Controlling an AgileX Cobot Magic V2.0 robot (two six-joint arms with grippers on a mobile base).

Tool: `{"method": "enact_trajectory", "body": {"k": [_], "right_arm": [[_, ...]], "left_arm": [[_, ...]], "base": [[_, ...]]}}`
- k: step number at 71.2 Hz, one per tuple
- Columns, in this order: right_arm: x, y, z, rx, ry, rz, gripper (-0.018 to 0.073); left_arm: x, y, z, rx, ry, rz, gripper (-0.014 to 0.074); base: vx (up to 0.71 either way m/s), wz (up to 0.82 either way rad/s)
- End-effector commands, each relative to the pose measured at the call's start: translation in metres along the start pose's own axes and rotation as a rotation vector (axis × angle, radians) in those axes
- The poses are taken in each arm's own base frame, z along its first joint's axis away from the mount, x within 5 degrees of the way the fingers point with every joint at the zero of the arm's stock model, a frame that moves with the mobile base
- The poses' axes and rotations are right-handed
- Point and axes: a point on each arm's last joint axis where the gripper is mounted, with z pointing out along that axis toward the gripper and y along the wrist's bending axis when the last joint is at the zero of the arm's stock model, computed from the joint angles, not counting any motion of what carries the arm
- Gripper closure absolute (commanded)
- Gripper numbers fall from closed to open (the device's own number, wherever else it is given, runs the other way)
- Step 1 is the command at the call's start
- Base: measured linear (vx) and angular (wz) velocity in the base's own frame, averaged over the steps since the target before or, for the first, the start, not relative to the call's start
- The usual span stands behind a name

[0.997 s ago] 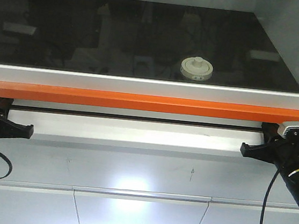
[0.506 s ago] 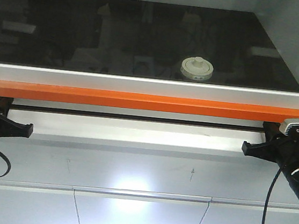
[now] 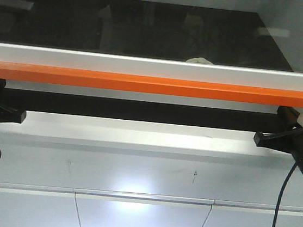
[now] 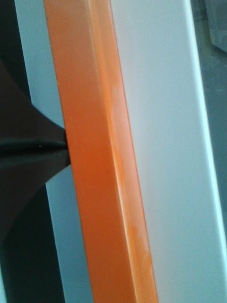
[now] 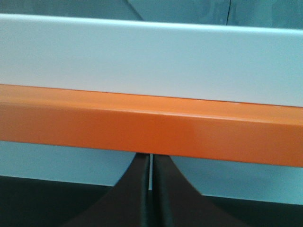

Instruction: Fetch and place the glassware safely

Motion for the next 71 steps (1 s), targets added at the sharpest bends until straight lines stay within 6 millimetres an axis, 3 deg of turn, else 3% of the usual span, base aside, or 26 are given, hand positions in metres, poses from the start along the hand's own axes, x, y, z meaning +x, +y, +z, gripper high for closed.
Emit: {"method": "enact_trajectory", "body": {"k": [1, 49, 71], "right_arm": [[-0.046, -0.003, 0.000, -0.001, -0.247, -0.025, 0.0560], [-0.154, -0.012, 0.000, 0.037, -0.325, -0.080, 0.0560], [-0.158, -0.013, -0.004, 0.044, -0.287, -0.058, 0.0560]], "left_arm": [[-0.074, 0.004, -0.008, -0.021, -0.420, 0.004, 0.0603], [-0.193, 0.012, -0.035, -0.033, -0.560, 0.006, 0.0603], [-0.200, 0.013, -0.042, -0.032, -0.540, 0.006, 0.0603]], "base": [[0.00, 0.00], [0.00, 0.00], [0.00, 0.00]]}}
